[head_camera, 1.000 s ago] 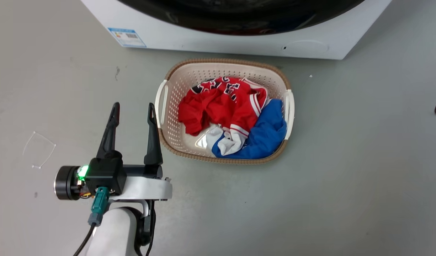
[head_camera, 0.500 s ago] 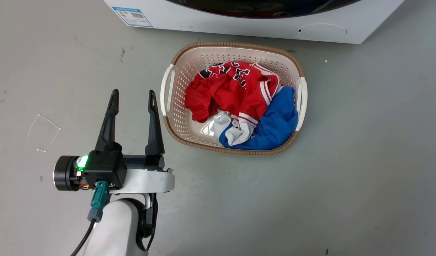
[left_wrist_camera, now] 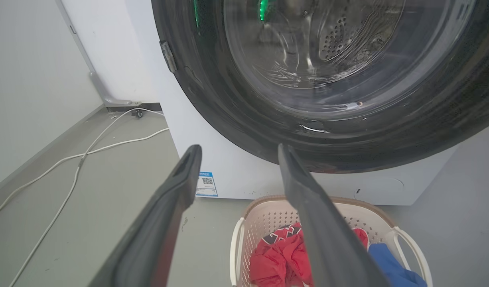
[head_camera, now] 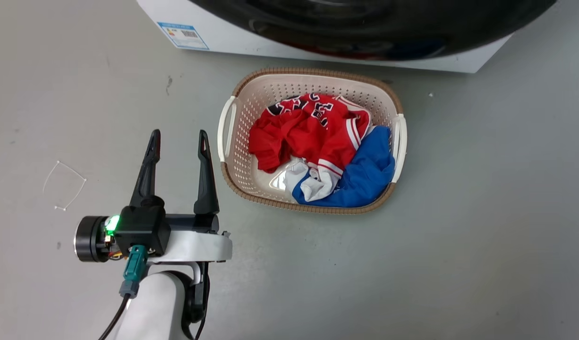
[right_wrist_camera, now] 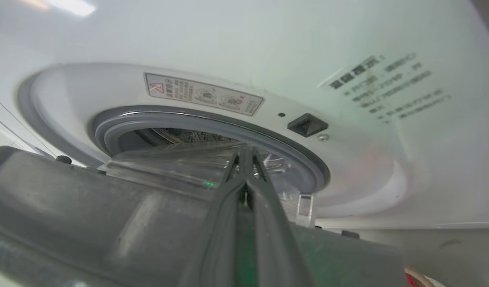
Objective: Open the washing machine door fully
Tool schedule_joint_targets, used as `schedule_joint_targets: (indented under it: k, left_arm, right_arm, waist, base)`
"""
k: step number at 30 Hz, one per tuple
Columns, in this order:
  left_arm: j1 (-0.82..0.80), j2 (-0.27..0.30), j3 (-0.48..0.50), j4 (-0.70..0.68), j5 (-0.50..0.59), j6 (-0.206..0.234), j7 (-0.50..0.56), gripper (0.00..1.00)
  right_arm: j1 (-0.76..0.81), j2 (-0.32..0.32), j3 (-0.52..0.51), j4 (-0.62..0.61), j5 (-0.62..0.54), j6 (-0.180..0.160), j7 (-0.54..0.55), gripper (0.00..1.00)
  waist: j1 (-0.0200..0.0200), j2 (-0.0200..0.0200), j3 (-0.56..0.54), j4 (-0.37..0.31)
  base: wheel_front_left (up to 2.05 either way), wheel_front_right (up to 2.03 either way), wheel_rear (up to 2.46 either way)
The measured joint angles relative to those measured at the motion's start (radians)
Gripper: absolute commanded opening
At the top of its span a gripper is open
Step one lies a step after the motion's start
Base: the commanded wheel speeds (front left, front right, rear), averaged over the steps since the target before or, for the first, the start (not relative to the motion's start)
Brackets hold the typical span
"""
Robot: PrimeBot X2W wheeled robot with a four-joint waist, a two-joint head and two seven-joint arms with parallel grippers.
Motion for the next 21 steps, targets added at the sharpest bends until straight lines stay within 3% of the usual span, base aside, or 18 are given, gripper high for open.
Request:
schedule_joint_targets:
  k: [21]
  left_arm:
    - [0.065, 0.000, 0.032, 0.020, 0.020, -0.020, 0.000, 1.00]
  right_arm:
    - [0.216, 0.049, 0.118, -0.100, 0.076, 0.000, 0.193, 0.00]
  waist:
    - [-0.0001, 0.0000, -0.135, -0.064]
  base:
    - [0.00, 0.00, 0.00]
